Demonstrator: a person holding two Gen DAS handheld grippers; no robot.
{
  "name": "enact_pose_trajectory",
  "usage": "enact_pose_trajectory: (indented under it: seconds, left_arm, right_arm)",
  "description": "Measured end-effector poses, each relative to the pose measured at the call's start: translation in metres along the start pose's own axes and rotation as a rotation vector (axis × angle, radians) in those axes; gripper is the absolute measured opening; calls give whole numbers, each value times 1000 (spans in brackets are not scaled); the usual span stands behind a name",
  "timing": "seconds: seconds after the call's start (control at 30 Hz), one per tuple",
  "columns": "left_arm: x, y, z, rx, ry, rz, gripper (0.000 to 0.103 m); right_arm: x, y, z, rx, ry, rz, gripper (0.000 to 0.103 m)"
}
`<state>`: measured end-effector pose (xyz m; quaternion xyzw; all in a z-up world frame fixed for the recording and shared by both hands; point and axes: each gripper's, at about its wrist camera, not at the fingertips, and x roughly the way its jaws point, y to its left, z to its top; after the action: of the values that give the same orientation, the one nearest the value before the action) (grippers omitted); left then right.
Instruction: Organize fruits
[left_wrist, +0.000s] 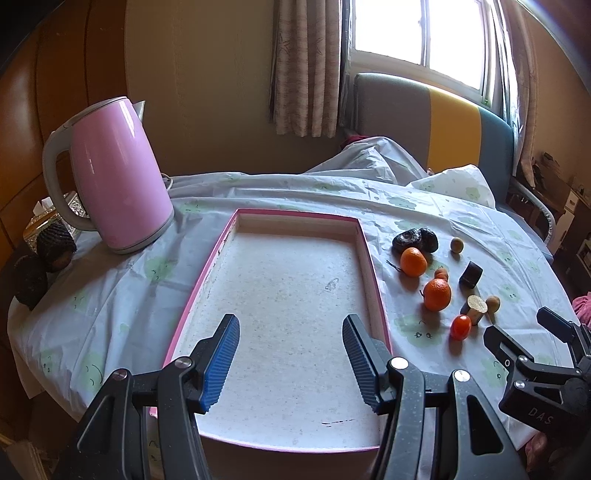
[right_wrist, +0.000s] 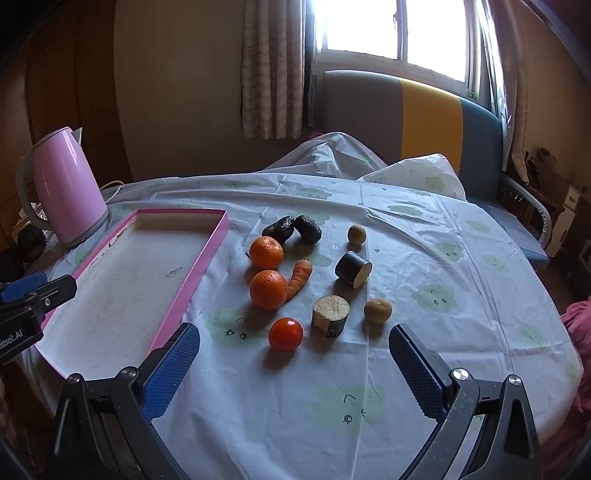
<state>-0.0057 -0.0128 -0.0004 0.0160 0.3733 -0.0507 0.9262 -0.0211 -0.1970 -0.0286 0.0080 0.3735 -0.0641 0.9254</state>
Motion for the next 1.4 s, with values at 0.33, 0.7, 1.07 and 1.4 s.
enact_pose_trajectory:
  seconds: [0.33, 0.7, 1.07, 1.4]
  left_arm:
    - [2, -10, 0, 20, 9, -30, 59]
    - [7, -28, 0, 49, 51, -154, 59]
    - [28, -54, -1, 113, 172, -263, 62]
    - [55, -98, -2, 190, 273, -355, 61]
  right_arm:
    - [3, -7, 0, 17, -1, 33, 103]
    - [6, -28, -3, 31, 12, -39, 103]
    - [12, -71, -13, 113, 62, -79, 76]
    - [30, -96, -19, 180, 117, -39, 44]
